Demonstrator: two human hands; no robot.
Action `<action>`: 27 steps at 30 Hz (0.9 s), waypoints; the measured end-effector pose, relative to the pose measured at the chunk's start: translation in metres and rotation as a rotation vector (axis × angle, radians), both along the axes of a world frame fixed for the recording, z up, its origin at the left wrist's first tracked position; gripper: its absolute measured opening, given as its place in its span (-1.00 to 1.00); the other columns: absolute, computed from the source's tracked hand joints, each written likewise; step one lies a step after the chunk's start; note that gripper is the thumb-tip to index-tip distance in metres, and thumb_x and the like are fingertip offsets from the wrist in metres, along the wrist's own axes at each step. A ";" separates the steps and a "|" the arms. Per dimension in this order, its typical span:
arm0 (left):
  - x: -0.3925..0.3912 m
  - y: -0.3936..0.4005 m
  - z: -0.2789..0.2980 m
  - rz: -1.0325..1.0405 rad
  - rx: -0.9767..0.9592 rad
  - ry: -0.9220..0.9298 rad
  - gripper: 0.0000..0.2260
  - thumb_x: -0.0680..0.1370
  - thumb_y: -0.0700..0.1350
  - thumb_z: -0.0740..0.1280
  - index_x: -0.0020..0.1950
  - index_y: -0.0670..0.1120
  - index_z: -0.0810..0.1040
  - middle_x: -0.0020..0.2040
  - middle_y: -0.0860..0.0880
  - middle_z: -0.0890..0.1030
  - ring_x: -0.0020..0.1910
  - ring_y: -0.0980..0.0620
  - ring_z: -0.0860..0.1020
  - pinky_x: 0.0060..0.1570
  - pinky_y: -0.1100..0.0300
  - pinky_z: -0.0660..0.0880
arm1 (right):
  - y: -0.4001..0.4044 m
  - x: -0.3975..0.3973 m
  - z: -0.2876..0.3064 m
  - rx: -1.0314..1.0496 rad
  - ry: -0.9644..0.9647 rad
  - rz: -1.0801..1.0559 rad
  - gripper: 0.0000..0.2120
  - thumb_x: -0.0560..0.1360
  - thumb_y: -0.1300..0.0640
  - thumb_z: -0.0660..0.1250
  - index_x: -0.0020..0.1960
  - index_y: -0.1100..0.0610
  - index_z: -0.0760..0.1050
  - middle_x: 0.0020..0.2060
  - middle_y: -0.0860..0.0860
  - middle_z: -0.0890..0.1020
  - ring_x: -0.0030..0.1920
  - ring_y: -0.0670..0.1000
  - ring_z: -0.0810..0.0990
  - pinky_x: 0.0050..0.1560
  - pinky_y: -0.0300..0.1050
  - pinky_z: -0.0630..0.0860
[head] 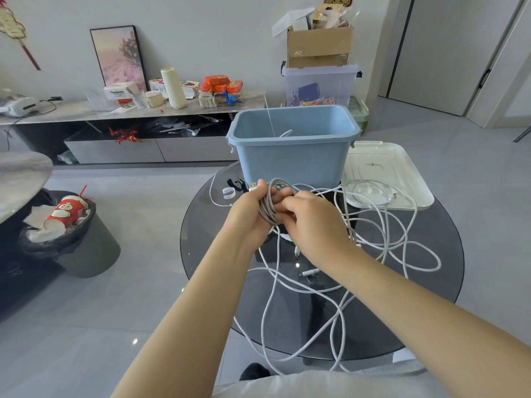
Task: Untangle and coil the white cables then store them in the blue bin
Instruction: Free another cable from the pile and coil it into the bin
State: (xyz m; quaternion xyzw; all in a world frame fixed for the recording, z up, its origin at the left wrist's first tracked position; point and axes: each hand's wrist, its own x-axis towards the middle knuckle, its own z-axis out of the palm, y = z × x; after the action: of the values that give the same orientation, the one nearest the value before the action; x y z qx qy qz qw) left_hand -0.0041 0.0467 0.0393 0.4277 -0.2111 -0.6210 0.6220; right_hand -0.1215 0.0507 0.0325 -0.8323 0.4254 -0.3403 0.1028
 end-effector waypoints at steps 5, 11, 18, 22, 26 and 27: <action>0.003 -0.003 0.000 0.138 -0.051 0.004 -0.66 0.68 -0.05 0.07 -0.29 -0.08 0.28 -0.59 0.10 0.23 -0.64 0.14 0.24 -0.48 0.28 0.36 | 0.001 -0.009 0.007 0.367 -0.042 0.111 -0.76 0.49 -0.03 0.36 -0.24 0.11 0.51 -0.48 -0.03 0.55 -0.51 -0.10 0.48 -0.39 -0.19 0.42; 0.032 -0.003 0.001 0.144 -0.122 -0.039 -0.68 0.67 -0.07 0.08 -0.27 -0.11 0.30 -0.61 0.12 0.16 -0.67 0.18 0.11 -0.61 0.33 0.22 | -0.044 -0.067 0.011 0.860 0.226 0.145 -0.41 0.53 -0.24 0.14 -0.54 0.08 0.48 -0.62 -0.03 0.24 -0.54 -0.03 0.22 -0.33 -0.23 0.29; 0.038 0.007 -0.001 -0.091 -0.135 -0.474 -0.72 0.66 -0.09 0.12 -0.22 -0.15 0.37 -0.57 0.11 0.17 -0.61 0.15 0.14 -0.52 0.29 0.27 | -0.074 -0.085 -0.003 0.943 -0.099 0.003 -0.60 0.53 0.09 0.24 -0.46 0.09 0.30 -0.55 -0.04 0.28 -0.50 -0.04 0.21 -0.43 -0.20 0.18; 0.031 0.006 -0.001 -0.139 -0.126 -0.578 -0.72 0.66 -0.08 0.12 -0.20 -0.16 0.41 -0.57 0.12 0.17 -0.59 0.15 0.15 -0.44 0.25 0.30 | -0.080 -0.071 -0.001 1.022 -0.293 0.023 -0.65 0.51 0.08 0.26 -0.44 0.07 0.35 -0.47 -0.01 0.22 -0.48 -0.05 0.14 -0.39 -0.13 0.05; 0.036 0.009 0.002 -0.177 -0.118 -0.456 -0.71 0.66 -0.07 0.12 -0.21 -0.16 0.40 -0.55 0.11 0.16 -0.60 0.15 0.14 -0.48 0.27 0.26 | -0.073 -0.066 -0.001 0.687 0.033 -0.112 -0.74 0.49 -0.05 0.35 -0.21 0.14 0.57 -0.38 -0.02 0.47 -0.34 -0.05 0.39 -0.30 -0.16 0.28; 0.036 0.009 0.002 -0.212 -0.116 -0.474 -0.71 0.66 -0.07 0.12 -0.20 -0.17 0.41 -0.55 0.10 0.16 -0.60 0.14 0.14 -0.48 0.27 0.26 | -0.071 -0.064 -0.001 0.623 0.013 -0.156 -0.74 0.49 -0.05 0.36 -0.19 0.16 0.58 -0.40 -0.03 0.48 -0.34 -0.06 0.41 -0.30 -0.16 0.30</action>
State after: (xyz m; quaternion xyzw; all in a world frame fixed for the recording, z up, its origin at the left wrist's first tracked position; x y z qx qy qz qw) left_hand 0.0317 0.0560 0.0410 0.5005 -0.4297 -0.5521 0.5100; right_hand -0.1854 -0.0208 0.0314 -0.7280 0.5721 -0.1951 0.3235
